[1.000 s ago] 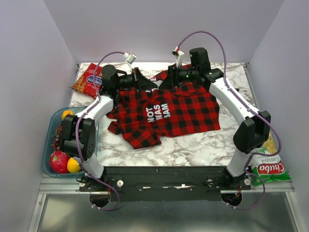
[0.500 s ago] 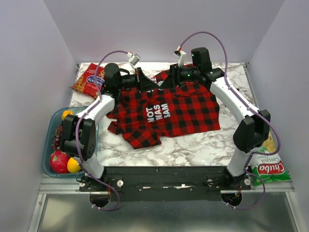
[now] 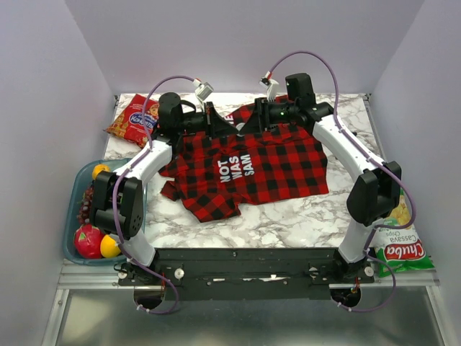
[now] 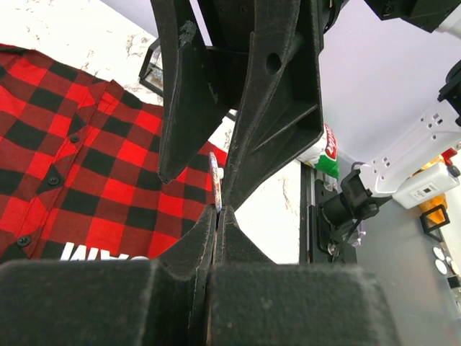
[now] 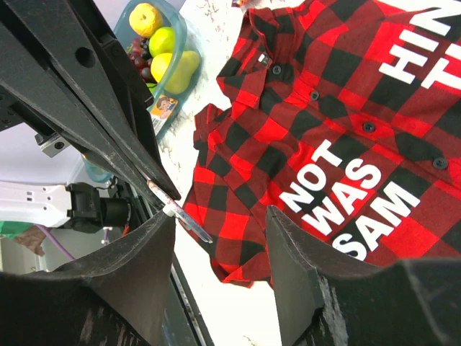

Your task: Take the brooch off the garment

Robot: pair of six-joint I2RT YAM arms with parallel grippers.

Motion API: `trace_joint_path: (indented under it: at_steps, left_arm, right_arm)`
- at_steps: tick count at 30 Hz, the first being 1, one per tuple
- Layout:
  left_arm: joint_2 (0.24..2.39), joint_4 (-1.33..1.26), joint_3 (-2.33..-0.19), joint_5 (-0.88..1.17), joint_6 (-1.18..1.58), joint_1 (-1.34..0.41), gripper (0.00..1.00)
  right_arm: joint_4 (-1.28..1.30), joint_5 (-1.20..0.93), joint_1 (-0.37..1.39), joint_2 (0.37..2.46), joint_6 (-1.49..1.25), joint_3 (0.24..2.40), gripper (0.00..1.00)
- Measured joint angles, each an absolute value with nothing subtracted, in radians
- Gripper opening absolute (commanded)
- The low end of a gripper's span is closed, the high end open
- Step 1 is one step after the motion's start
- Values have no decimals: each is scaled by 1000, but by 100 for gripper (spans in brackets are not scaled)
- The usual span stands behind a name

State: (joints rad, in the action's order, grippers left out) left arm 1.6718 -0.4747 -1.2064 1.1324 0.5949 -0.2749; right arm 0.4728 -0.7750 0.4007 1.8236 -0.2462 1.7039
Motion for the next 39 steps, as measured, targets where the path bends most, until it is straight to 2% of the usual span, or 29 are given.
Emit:
trace_joint_path:
  at_steps: [14,23,26,28,29,33,39]
  left_arm:
    - [1667,-437,-1206,1124,511,-292,0]
    - [1641,-276,-1237,1109,350,-306,0]
    - [1630,-216,-1244,1096,290,-316,0]
    - [1625,-169,-1255,1084,240,-325,0]
    - [1622,-159,-1257,1083,228,-328,0]
    - [1601,-67,-1279,1082,171,-324,0]
    - [1597,3,-1295,1083,144,-323,0]
  right_arm:
    - [472,-820,377,1824,-262,1674,57]
    - [471,-846,367,1824,-274,1647,58]
    - [463,-892,350,1824,-296,1623,60]
    - [458,-942,334,1823,-303,1609,64]
    - [455,-963,327,1824,-306,1605,69]
    - [386,-1039,281,1823,-327,1597,75]
    - [316,-1138,252,1804,-308,1602,75]
